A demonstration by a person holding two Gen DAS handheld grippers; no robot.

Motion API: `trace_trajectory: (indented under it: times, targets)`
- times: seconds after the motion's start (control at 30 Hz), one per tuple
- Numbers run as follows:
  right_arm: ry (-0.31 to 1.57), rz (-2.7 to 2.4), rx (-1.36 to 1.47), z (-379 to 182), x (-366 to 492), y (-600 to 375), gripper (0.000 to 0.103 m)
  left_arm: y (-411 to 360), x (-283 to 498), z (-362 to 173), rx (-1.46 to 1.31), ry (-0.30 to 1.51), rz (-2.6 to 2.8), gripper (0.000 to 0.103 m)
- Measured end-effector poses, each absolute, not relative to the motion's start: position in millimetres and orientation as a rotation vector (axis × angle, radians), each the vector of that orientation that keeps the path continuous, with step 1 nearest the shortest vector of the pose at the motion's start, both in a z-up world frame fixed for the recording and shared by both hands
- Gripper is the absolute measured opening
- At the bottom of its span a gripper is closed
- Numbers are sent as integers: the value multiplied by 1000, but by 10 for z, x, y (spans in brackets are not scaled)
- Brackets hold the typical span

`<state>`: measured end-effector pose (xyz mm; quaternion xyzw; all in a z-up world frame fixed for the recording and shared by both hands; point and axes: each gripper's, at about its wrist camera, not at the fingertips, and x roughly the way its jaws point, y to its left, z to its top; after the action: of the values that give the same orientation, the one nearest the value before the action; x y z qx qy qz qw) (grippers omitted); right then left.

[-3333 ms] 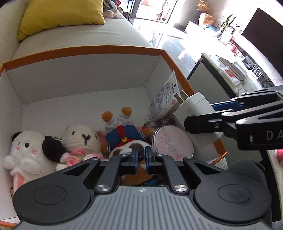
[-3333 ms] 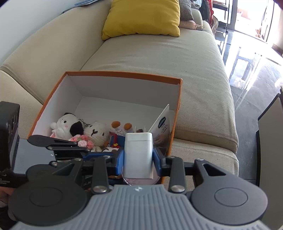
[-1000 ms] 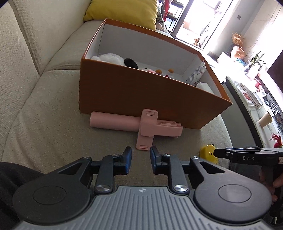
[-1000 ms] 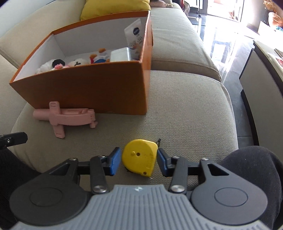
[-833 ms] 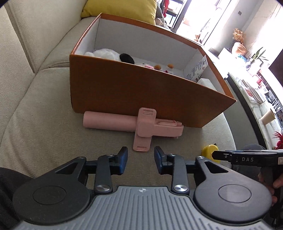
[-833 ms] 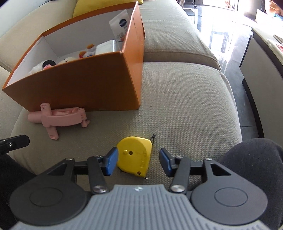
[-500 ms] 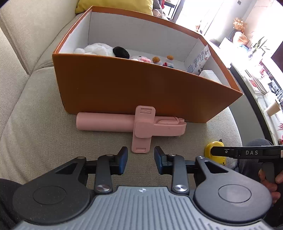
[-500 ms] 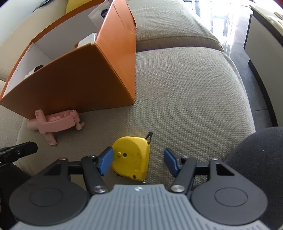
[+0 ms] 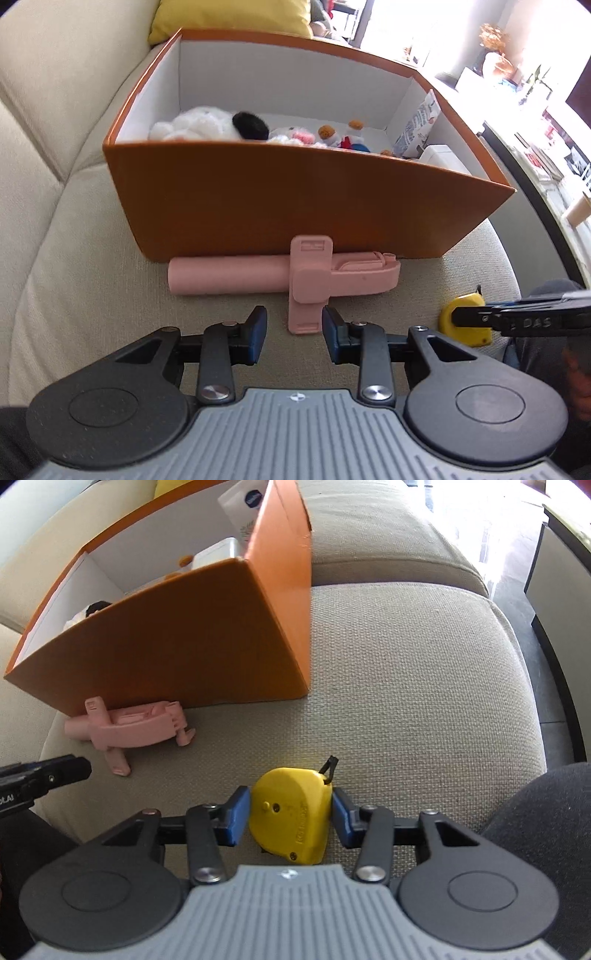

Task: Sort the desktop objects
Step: 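Grasp the yellow tape measure with the right gripper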

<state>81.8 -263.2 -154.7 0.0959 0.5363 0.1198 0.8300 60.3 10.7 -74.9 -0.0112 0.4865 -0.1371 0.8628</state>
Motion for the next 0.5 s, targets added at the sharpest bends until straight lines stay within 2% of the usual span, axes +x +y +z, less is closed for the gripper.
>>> trace_trajectory:
  times: [0.03, 0.13, 0.3, 0.37, 0.5]
  targets:
    - [1129, 270, 189, -1489, 794, -2607, 28, 99, 609, -734, -5, 1007, -295, 37]
    - [1133, 309, 131, -1410, 811, -2492, 24, 74, 684, -721, 13, 982, -323, 37]
    - [1149, 356, 65, -1416, 820, -2313, 24, 1, 783, -722, 67, 969, -359, 41]
    - [1146, 353, 50, -1426, 816, -2276, 24, -38, 747, -701, 124, 954, -380, 44]
    - [1147, 352, 50, -1441, 839, -2275, 24, -156, 589, -708, 287, 906, -423, 45]
